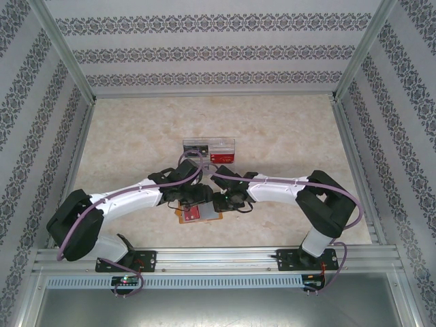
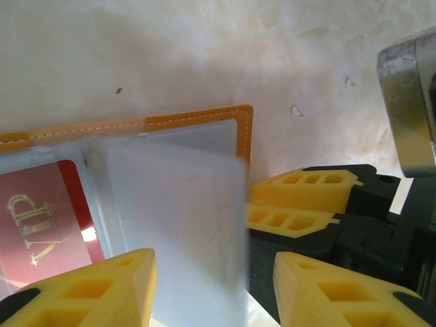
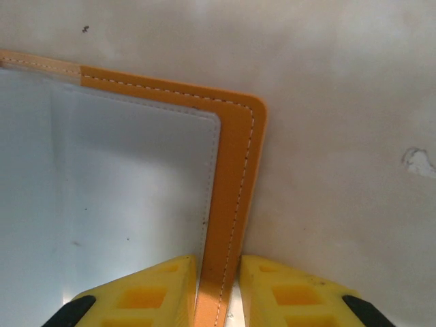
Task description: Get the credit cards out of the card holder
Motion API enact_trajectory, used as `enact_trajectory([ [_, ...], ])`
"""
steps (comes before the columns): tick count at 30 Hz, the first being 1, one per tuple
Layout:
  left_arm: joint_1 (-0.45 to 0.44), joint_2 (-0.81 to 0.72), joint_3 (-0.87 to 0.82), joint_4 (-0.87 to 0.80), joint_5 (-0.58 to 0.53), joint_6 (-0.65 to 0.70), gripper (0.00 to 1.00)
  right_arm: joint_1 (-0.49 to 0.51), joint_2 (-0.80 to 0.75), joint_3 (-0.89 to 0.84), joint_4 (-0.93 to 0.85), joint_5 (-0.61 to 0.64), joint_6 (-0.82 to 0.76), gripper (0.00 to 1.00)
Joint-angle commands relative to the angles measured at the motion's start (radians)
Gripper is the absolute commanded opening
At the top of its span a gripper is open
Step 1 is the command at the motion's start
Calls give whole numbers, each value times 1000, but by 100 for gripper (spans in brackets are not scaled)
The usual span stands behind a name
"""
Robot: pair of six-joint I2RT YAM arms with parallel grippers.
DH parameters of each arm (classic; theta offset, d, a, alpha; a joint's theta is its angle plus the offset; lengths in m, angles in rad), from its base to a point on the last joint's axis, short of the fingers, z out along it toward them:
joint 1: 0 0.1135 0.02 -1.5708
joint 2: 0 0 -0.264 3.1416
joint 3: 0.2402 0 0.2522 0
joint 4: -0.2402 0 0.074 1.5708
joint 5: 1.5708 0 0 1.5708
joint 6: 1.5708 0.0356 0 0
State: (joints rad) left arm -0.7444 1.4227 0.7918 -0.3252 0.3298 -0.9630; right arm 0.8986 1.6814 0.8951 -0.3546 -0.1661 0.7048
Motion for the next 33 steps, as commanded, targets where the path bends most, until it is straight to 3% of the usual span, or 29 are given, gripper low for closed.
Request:
enact_trajectory([
  [1, -16, -1, 26, 48, 27, 27, 49, -14, -59, -25, -2, 71, 19, 26],
  [11, 48, -127, -59, -57, -66, 25, 40, -27, -144, -19, 36, 81, 62, 27],
  [22, 168, -229, -204, -91, -55, 53, 18, -2, -67, 49, 179, -100, 106, 26],
  [33, 175, -192, -231, -34, 17, 69, 17, 6, 60, 95, 231, -203, 174, 19],
])
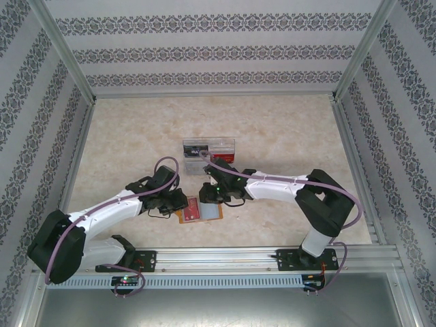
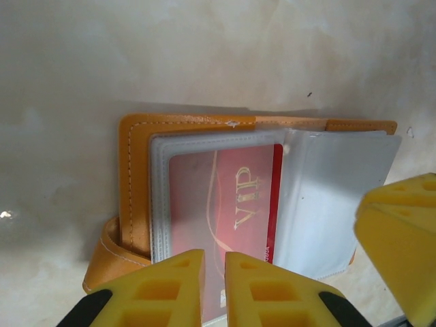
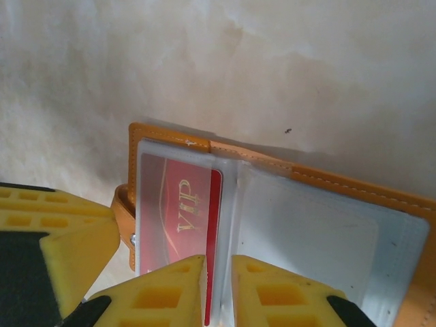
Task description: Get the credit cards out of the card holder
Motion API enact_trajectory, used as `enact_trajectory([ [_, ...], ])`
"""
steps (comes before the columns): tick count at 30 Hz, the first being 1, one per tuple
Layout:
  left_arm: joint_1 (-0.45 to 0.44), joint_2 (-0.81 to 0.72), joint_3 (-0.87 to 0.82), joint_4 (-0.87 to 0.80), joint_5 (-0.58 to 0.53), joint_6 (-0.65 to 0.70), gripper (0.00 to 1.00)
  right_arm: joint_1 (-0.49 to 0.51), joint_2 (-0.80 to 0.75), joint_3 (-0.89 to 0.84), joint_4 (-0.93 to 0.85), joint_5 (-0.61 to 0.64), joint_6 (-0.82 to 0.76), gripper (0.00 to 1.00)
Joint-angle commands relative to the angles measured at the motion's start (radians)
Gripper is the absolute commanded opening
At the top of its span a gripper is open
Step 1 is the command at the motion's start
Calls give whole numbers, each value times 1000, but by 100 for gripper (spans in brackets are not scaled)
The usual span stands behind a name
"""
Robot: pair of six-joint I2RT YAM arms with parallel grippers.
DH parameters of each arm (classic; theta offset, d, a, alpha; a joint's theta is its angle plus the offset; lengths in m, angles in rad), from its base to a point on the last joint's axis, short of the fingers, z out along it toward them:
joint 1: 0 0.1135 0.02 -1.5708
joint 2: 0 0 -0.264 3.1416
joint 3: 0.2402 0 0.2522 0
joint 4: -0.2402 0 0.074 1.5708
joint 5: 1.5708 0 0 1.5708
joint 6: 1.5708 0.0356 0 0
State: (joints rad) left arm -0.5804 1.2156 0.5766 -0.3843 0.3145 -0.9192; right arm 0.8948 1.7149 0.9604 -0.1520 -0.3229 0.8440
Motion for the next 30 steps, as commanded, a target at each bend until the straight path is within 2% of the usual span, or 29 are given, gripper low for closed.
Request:
enact_trajectory([
  [1, 11, 21, -16, 26, 39, 28, 17, 10, 35, 31, 31, -53, 38, 19],
  [30, 10, 87, -47, 58, 59, 28, 16, 15, 132, 34, 67, -146, 71, 21],
])
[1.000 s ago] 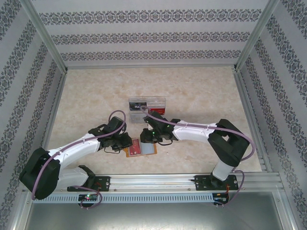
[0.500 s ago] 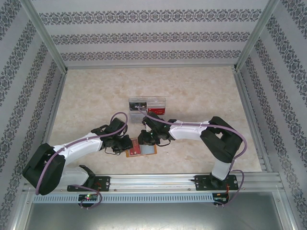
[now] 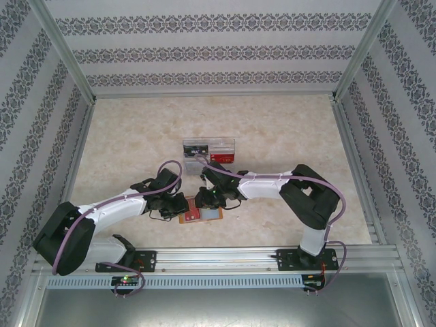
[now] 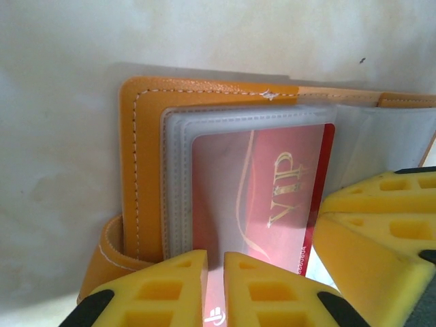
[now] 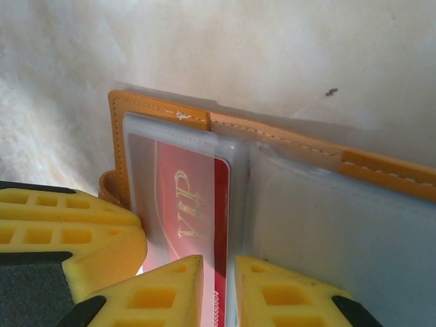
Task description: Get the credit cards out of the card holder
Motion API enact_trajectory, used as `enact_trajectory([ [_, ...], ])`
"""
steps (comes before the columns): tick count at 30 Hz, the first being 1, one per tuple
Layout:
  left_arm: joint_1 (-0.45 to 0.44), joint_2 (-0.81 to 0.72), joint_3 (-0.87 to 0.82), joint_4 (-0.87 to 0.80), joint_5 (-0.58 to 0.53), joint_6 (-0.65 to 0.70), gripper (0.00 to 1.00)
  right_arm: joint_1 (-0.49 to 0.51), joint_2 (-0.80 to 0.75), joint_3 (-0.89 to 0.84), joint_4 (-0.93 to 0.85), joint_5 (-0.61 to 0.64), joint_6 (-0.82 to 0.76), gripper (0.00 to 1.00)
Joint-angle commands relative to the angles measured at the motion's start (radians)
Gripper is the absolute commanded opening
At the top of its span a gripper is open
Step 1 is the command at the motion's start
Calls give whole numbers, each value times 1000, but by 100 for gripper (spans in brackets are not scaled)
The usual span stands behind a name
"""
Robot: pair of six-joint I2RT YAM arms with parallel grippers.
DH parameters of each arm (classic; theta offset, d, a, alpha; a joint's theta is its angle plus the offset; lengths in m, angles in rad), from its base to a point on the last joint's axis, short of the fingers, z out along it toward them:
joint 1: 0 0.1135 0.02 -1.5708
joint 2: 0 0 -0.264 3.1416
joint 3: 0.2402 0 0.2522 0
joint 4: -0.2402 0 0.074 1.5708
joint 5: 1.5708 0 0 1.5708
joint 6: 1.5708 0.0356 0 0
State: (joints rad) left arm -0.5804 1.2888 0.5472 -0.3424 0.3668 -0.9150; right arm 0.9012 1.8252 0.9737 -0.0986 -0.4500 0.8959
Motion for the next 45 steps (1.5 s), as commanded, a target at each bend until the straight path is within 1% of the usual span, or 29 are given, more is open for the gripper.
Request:
enact_trajectory([
  [1, 11, 14, -17, 17, 7, 24, 16, 8, 22, 20, 16, -20, 19, 21],
  [3, 11, 14, -17, 17, 8, 24, 16, 8, 23, 21, 17, -20, 21, 21],
  [4, 11, 16, -18, 17, 8, 23, 16, 8, 22, 20, 16, -18, 21, 18],
  [7, 11, 18, -18, 14, 7, 22, 16, 8, 17, 17, 13, -14, 21, 2],
  [8, 11, 20, -16, 11, 5, 21, 14, 7, 15, 14, 12, -12, 21, 0],
  [10, 11, 29, -11, -15, -13, 21, 11, 2, 6, 6, 9, -5, 23, 0],
  [12, 11, 45, -3, -56, -50, 18, 5, -4, -4, -8, 9, 0, 26, 0],
  [14, 11, 56, -4, -74, -66, 18, 2, -11, -16, -23, 7, 5, 28, 0],
  [24, 11, 27, -10, -93, -78, 15, 1, -30, -55, -68, 3, 19, 30, 0],
  [37, 11, 7, 3, -96, -68, 22, 1, -49, -82, -93, -2, 17, 11, 0],
  [38, 11, 12, 4, -94, -67, 21, 2, -51, -81, -92, 3, 12, 14, 2],
  [42, 11, 21, 7, -87, -58, 27, 2, -44, -62, -83, 42, -12, 27, 18],
  [43, 11, 24, 7, -85, -58, 26, 2, -42, -56, -80, 50, -15, 28, 20],
  [45, 11, 27, 7, -84, -57, 27, 1, -39, -43, -74, 57, -22, 32, 21],
])
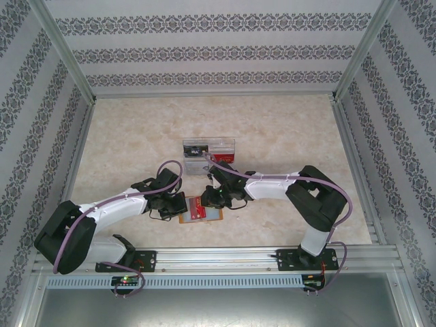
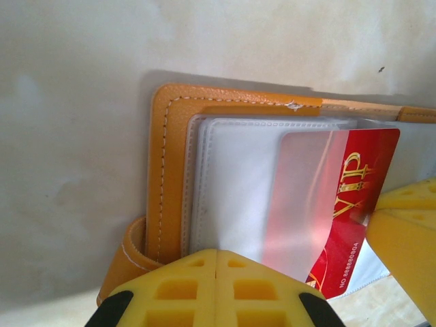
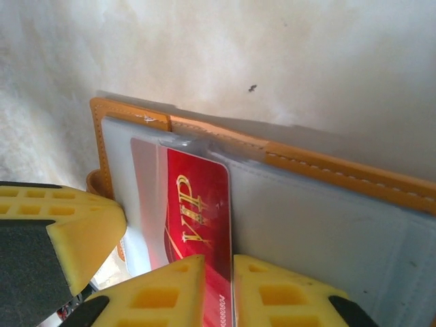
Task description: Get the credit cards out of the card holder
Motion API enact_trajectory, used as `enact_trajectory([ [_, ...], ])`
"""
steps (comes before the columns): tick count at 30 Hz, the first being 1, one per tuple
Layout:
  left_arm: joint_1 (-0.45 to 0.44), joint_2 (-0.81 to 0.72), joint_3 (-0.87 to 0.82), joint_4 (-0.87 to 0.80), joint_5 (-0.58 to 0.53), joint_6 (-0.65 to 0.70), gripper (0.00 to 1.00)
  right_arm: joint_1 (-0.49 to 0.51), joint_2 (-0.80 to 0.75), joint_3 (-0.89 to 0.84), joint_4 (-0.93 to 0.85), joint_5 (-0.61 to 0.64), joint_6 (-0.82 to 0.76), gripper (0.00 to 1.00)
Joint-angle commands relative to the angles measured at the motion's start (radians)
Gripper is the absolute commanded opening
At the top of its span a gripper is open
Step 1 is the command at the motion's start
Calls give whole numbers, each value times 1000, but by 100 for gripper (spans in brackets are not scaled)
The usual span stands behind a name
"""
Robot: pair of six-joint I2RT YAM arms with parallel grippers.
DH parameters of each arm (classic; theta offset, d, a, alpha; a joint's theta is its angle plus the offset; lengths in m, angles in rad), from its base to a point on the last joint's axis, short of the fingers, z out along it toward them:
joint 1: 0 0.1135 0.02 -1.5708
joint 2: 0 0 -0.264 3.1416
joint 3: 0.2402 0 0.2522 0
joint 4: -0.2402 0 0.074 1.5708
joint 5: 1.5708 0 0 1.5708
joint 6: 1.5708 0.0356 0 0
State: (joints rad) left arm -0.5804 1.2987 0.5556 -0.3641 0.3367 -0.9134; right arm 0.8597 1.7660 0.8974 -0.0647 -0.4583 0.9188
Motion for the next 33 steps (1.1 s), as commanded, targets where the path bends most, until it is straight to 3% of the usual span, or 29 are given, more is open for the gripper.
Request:
enact_trajectory([
  [1, 11, 17, -1, -62, -24, 25, 2, 3, 23, 3, 27, -16, 11, 21],
  [9, 11, 27, 5, -56, -16, 26, 1, 3, 55, 4, 55, -31, 28, 21],
  [15, 11, 29, 8, -60, -18, 27, 2, -11, 39, -13, 51, -26, 26, 2],
  [33, 11, -10, 53, -112, -57, 16, 1, -106, -181, -81, -129, -9, -167, 0],
])
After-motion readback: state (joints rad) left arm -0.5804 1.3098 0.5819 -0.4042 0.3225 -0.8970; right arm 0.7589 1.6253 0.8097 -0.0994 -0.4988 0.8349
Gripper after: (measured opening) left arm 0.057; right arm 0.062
